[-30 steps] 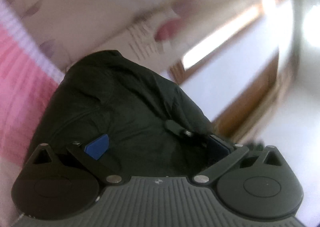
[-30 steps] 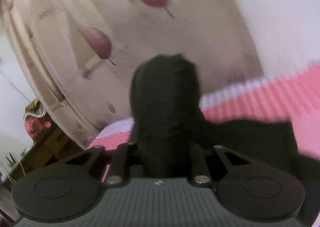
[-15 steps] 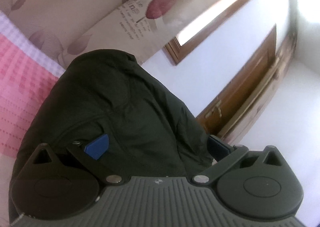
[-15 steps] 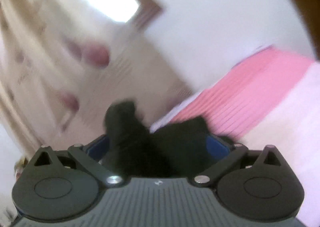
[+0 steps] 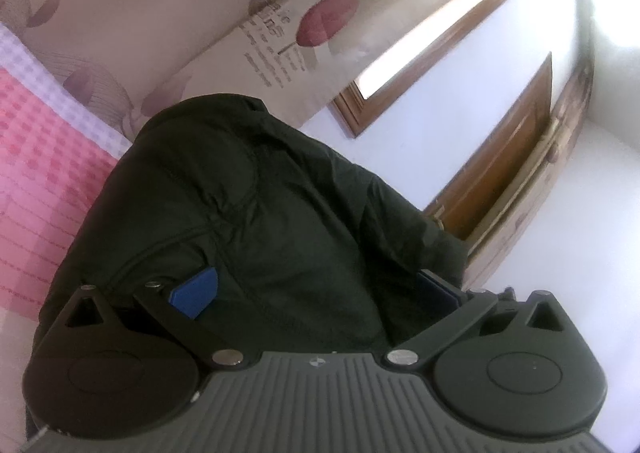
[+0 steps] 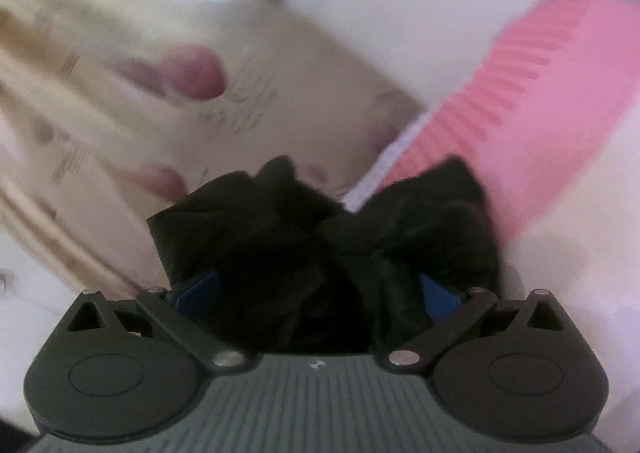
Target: Fold large clothes
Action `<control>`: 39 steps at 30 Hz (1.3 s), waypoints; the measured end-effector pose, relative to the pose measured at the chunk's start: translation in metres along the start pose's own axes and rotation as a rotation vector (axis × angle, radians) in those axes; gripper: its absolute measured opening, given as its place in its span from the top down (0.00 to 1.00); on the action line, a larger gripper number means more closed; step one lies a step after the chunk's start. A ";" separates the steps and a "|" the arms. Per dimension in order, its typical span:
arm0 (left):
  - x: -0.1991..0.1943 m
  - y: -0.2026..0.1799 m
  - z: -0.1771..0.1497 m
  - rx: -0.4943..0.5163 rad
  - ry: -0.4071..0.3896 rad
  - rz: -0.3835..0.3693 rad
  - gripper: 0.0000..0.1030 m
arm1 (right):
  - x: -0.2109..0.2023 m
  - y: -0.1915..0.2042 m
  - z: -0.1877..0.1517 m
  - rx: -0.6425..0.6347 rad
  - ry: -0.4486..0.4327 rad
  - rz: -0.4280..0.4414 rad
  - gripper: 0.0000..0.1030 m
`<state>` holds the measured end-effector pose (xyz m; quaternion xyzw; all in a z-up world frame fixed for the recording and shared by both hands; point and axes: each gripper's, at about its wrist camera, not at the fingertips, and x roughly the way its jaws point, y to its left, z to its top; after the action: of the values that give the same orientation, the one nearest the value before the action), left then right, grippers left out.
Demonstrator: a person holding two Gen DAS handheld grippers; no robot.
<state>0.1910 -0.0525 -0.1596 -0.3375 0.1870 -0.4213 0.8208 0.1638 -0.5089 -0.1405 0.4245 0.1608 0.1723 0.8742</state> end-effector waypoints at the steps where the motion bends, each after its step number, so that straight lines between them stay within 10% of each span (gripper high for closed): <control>1: -0.001 0.002 0.001 -0.009 -0.009 0.003 0.00 | 0.003 0.002 0.004 -0.006 0.008 -0.009 0.00; 7: -0.006 0.010 0.005 -0.048 -0.025 -0.014 0.00 | -0.011 -0.024 -0.001 0.170 -0.004 0.161 0.00; 22: -0.003 0.005 -0.002 0.024 -0.017 -0.002 0.00 | 0.027 0.047 -0.025 -0.187 0.088 -0.161 0.01; 24: -0.005 0.004 -0.003 0.038 -0.024 0.006 0.00 | 0.044 0.045 -0.026 -0.219 0.097 -0.159 0.44; 27: -0.013 0.010 0.003 -0.007 -0.059 0.016 0.00 | 0.073 0.054 -0.019 -0.241 0.136 -0.108 0.62; 34: -0.037 0.034 0.035 -0.173 -0.143 0.079 0.00 | 0.146 0.121 0.005 -0.378 0.159 0.102 0.77; 39: -0.022 0.014 0.038 -0.079 -0.095 0.048 0.00 | 0.183 0.099 0.023 -0.384 0.162 0.072 0.80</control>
<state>0.2087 -0.0133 -0.1428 -0.3847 0.1725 -0.3772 0.8246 0.3200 -0.3877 -0.0725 0.2400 0.1796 0.2643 0.9167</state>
